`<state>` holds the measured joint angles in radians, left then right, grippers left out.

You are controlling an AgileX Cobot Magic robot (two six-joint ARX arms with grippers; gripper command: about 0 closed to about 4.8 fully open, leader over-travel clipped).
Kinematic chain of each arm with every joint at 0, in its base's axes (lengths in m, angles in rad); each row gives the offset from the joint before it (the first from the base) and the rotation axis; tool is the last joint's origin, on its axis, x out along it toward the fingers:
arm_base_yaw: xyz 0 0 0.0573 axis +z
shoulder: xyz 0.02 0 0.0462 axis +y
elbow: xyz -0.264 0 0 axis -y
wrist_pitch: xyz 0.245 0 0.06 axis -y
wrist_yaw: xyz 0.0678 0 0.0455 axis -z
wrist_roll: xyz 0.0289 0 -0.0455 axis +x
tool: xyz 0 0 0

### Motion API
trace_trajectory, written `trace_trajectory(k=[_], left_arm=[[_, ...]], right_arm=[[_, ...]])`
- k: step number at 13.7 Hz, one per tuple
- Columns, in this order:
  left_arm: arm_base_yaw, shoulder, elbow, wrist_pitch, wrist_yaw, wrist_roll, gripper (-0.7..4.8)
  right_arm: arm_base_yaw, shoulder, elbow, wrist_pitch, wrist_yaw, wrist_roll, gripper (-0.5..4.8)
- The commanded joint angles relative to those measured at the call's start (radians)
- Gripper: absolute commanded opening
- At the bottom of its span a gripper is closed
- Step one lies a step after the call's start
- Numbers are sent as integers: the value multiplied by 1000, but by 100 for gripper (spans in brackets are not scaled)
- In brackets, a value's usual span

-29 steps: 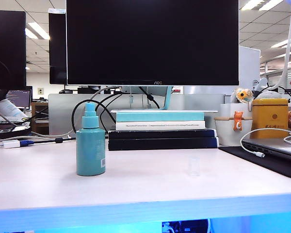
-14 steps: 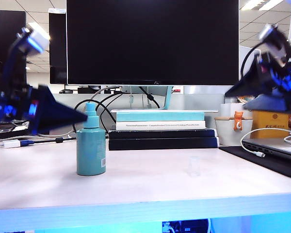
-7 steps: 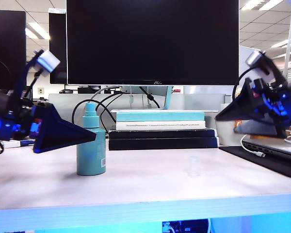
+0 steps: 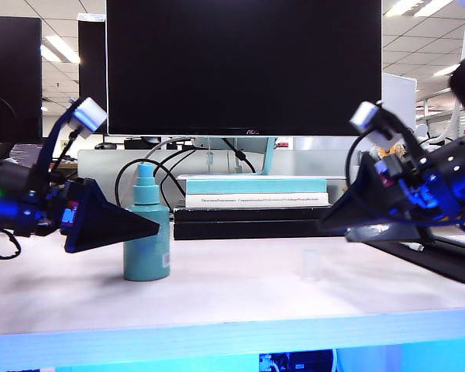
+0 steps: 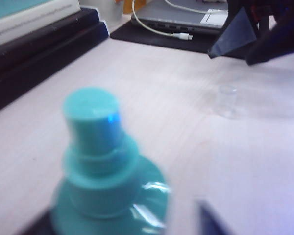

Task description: Pick up the sprayer with the left hand, pick up its lid with the right hand then put the lid on the sprayer.

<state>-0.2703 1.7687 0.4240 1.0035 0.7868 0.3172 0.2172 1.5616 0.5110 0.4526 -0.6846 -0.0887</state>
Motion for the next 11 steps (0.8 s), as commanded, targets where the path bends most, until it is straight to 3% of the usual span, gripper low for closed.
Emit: trace_trajectory(k=[1,7,11], left_arm=[[-1,30,27,-2,48,-13,304],[-2,53,68,-7,74,-40,299],[-2,53,68,-8,90,-40,299]], right_arm=[[39,10,3,-9,39,-43,356],[46,22,3,-6,63,-43,355],[47,60,15,-8,2,-43,339]])
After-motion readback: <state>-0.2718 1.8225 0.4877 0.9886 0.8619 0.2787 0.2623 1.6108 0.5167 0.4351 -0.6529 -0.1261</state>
